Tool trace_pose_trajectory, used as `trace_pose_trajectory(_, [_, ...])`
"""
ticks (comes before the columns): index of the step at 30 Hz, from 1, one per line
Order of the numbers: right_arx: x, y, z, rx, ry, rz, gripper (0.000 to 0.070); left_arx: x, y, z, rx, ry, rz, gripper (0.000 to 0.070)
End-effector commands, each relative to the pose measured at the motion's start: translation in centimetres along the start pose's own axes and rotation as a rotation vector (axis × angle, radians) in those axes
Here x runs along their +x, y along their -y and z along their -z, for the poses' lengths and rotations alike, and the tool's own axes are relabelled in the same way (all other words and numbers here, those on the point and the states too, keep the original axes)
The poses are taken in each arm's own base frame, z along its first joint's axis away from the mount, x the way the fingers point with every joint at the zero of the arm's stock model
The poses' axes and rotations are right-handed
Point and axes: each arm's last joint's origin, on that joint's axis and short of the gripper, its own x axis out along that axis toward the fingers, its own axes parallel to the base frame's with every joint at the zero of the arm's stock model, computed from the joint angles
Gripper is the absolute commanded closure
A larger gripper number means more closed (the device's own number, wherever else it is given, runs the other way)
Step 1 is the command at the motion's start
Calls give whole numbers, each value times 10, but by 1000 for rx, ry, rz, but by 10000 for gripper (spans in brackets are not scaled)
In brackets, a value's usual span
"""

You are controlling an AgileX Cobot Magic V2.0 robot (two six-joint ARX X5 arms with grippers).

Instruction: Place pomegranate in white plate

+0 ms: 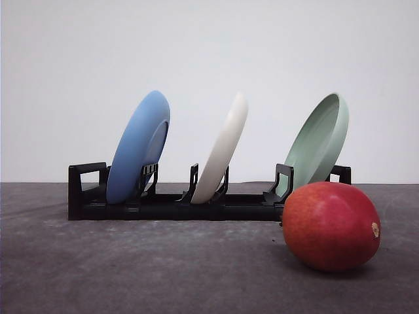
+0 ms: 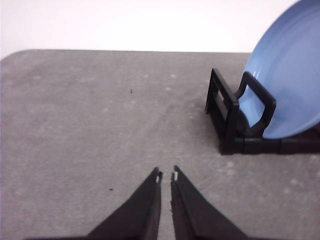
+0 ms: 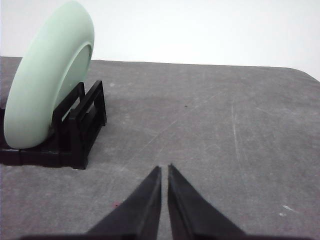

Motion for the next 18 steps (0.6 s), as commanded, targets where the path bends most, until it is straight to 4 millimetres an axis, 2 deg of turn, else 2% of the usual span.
trace_pose_trajectory(1, [0,0,-1,12,17,2,683,1,0,0,-114,21,1,683])
trace_pose_trajectory(4, [0,0,-4,42,53,2,683,1,0,0,-225,26,3,684])
trace_pose_trajectory(10, [-2,1,-17,296,189,11,694,1,0,-2,-445,46,11,685])
trace_pose_trajectory(15, [-5,1,-29,427,313,-23,694,-1,1,-17,-459,189,51,685])
trace_pose_trajectory(18, [-8,0,-39,441,376,-59,694,-4,1,-28,-445,295,80,687])
